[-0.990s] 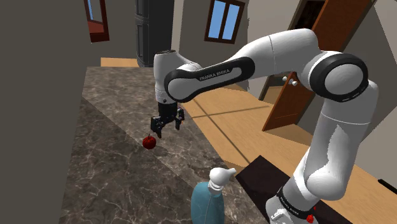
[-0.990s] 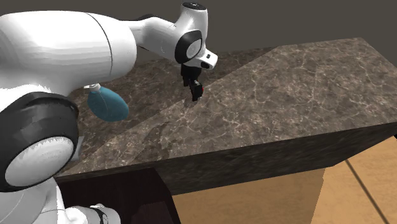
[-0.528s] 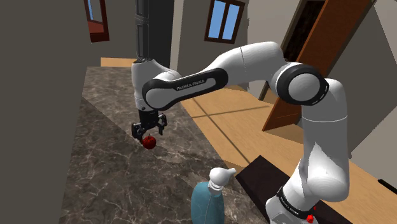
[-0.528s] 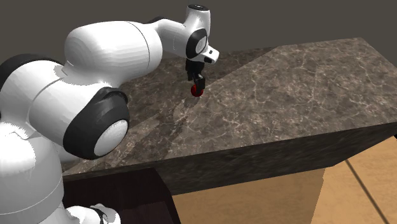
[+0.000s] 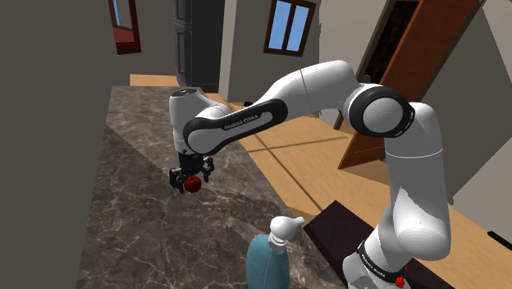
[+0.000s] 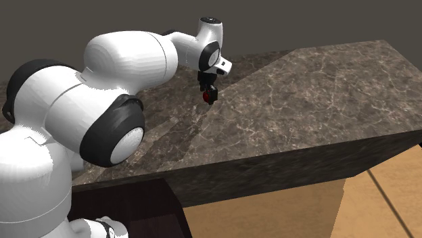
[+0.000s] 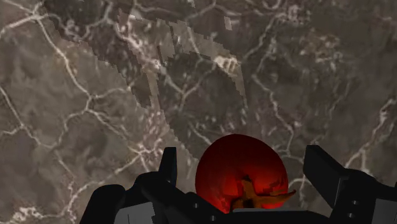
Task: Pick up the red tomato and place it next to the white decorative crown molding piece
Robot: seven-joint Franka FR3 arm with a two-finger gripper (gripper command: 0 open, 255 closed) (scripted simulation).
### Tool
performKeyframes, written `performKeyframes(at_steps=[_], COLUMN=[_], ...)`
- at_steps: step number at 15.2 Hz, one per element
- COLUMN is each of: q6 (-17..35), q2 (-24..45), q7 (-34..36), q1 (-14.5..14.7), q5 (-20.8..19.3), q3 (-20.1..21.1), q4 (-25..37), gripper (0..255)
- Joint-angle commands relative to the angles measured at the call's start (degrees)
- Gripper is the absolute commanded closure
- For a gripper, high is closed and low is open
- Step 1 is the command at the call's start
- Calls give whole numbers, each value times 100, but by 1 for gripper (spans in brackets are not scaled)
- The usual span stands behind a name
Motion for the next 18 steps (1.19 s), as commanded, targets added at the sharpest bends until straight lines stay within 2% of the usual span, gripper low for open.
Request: performKeyframes(at_steps=[1,6,7,18], q6=[21,20,20,-97], q2=[12,12,12,-58], q7=[3,3,3,-13], q1=[2,2,2,-6], q5=[-5,-5,-5,23], q3=[-3,-3,-3,14], q4=[-6,-6,-6,45], gripper=[0,0,255,255])
